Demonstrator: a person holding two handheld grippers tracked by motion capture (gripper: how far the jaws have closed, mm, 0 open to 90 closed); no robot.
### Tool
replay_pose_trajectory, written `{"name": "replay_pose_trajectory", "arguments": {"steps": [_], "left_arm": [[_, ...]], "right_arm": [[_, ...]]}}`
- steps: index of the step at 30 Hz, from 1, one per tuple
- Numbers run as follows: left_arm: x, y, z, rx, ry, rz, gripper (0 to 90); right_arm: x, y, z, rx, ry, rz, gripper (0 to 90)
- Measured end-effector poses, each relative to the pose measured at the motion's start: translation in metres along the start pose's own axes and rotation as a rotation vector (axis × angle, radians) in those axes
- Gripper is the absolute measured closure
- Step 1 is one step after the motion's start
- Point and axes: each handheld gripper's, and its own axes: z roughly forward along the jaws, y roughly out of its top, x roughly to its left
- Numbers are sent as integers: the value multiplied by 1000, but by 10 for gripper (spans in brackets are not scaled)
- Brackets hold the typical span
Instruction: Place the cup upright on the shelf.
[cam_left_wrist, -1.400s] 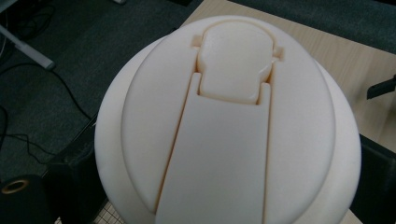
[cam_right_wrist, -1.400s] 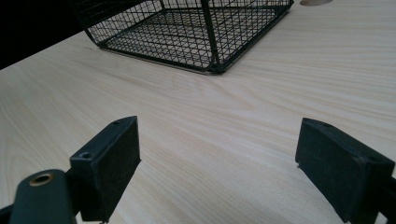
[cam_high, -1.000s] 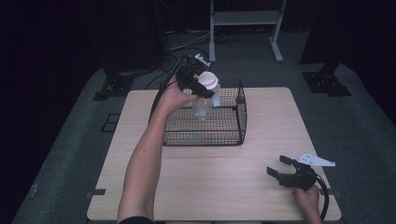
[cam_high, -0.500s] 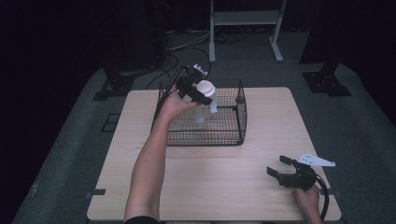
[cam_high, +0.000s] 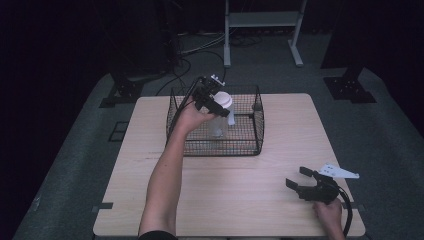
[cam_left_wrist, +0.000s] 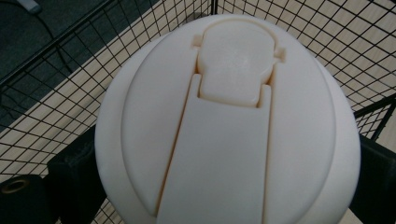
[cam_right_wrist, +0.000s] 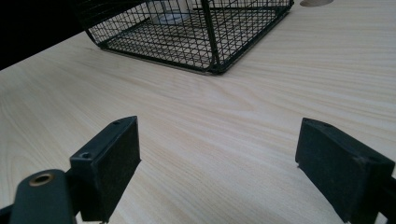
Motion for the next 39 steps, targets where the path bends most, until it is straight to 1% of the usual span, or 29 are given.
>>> {"name": "replay_pose_trajectory", "arguments": {"steps": [2,6,9,10,11,12,13,14,15,17,19,23,29,32,36,38,39], "left_arm": [[0,-1,3,-5,-3,-10,52],[2,-5,7,-8,-8,-14,52],[2,-11,10,-5,-3,-17,52],[2,-13,12,-7,-4,-24,52],[3,-16,13,-11,-7,-28,52],[4,-19,12,-34,-6,-30,52],[5,-20,11,-40,-7,-40,51],[5,-22,11,-42,-10,-37,51],[5,-22,10,-41,-11,-42,51],[4,-23,10,-35,-10,-31,51],[2,-22,10,-27,-6,-11,51],[-1,-22,10,-25,1,3,50],[-2,-26,9,-40,6,-2,49],[-2,-26,9,-44,4,5,48],[-3,-26,9,-44,9,6,47],[-3,-26,8,-45,12,-1,46],[-3,-27,8,-46,12,3,46]], "right_arm": [[0,0,0,1,0,-1,129],[1,0,1,3,0,-1,129],[1,0,1,13,-3,-3,129],[1,0,1,13,-4,-5,129],[1,0,2,13,-4,-7,129],[1,0,2,14,-5,-8,129],[1,0,2,15,-5,-9,129],[1,0,2,13,-5,-9,129],[1,0,1,11,-4,-7,129],[0,0,1,9,-3,-4,129],[0,0,1,8,-3,-4,129],[0,0,1,12,-5,-9,129],[1,0,2,16,-6,-13,129],[1,0,2,18,-6,-12,129],[1,0,2,22,-11,-16,129],[2,0,3,25,-14,-23,129],[3,0,3,27,-13,-23,129]]}}
